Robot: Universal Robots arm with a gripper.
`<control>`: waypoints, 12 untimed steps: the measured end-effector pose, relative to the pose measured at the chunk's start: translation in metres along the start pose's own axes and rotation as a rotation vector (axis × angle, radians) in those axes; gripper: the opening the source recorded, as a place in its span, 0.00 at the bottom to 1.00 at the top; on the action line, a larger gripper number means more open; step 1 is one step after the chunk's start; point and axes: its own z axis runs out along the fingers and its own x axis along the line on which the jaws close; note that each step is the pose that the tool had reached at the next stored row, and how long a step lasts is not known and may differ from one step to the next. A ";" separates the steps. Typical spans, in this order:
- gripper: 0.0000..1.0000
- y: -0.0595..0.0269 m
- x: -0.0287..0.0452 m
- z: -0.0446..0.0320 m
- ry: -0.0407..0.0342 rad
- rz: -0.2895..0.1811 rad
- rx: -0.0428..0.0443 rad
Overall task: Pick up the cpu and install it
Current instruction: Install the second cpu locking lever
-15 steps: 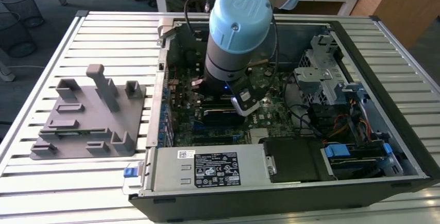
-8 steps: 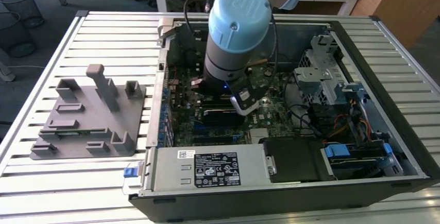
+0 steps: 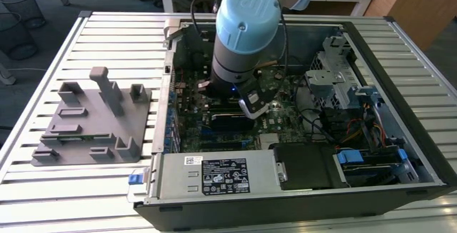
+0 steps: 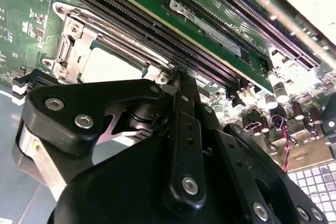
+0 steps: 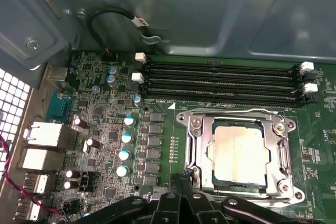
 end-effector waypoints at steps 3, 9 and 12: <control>0.11 0.0004 0.0004 0.0004 -0.0001 0.000 -0.0006; 0.11 0.0022 0.0013 -0.0044 0.0002 0.000 0.0002; 0.11 0.0044 0.0016 -0.0102 0.0001 0.000 0.0004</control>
